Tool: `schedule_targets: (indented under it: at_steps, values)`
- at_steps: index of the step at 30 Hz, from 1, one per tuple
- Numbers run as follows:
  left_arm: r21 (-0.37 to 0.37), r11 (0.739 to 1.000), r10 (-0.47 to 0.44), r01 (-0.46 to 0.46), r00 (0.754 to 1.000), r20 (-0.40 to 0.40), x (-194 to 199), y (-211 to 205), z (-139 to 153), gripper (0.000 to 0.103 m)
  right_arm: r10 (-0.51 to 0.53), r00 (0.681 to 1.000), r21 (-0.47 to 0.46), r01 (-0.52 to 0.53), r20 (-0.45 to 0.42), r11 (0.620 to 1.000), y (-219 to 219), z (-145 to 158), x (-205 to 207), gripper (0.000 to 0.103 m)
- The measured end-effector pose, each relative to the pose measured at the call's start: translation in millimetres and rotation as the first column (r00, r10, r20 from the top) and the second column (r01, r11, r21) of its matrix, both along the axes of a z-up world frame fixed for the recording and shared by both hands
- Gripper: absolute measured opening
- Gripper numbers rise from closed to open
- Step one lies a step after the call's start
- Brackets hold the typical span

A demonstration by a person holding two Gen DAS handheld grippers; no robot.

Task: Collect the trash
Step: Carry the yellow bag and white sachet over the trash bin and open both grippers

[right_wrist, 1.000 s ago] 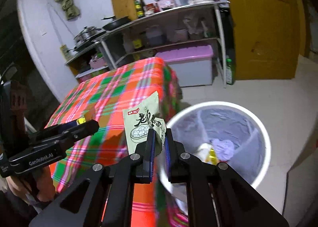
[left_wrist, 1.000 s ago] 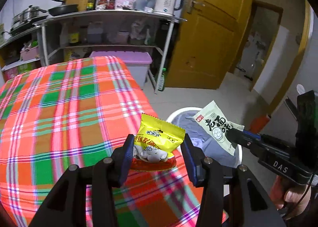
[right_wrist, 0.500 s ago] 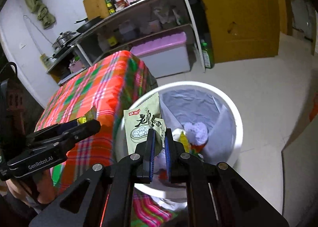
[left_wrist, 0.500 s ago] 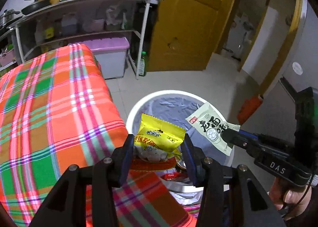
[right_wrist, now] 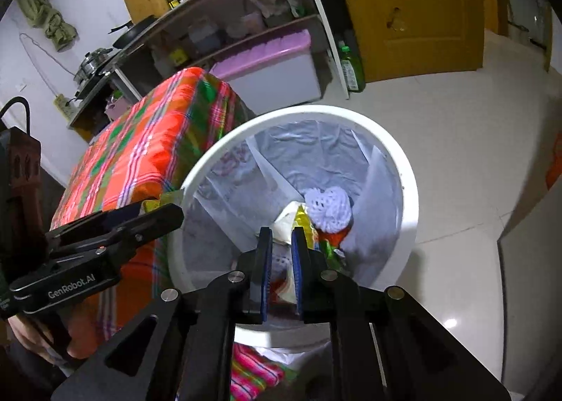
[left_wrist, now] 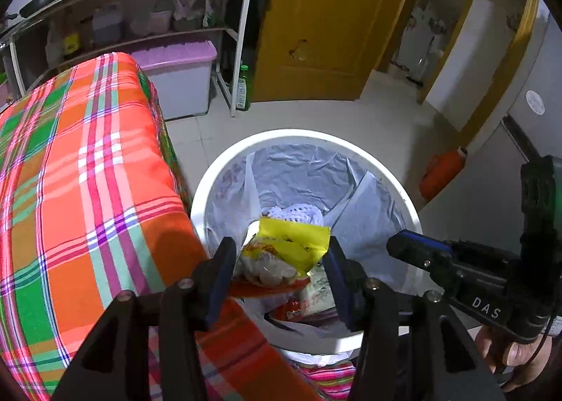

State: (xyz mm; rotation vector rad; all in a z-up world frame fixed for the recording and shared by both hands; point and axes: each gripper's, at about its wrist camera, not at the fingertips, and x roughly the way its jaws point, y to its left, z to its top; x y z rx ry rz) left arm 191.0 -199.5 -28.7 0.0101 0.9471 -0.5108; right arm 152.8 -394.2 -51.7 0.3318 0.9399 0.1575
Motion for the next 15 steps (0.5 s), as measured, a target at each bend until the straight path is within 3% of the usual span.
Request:
schedule_targets:
  at_steps: [4, 9, 15]
  values:
    - [-0.015, 1.0, 0.005, -0.005, 1.0, -0.015, 1.9, 2.6, -2.4, 0.057, -0.004, 1.0, 0.003, 0.004, 0.009, 1.0, -2.2, 1.9, -2.9, 0.029]
    - [-0.024, 1.0, -0.002, 0.002, 1.0, -0.001, -0.8, 4.8, 1.0, 0.057, -0.004, 0.999, -0.002, 0.004, 0.033, 1.0, 1.1, 9.8, -7.5, 0.031]
    - [-0.048, 0.999, 0.004, -0.003, 1.0, 0.015, -4.6, 10.1, 6.8, 0.065, 0.003, 0.998, -0.013, -0.002, 0.061, 1.0, 7.5, 22.5, -18.2, 0.031]
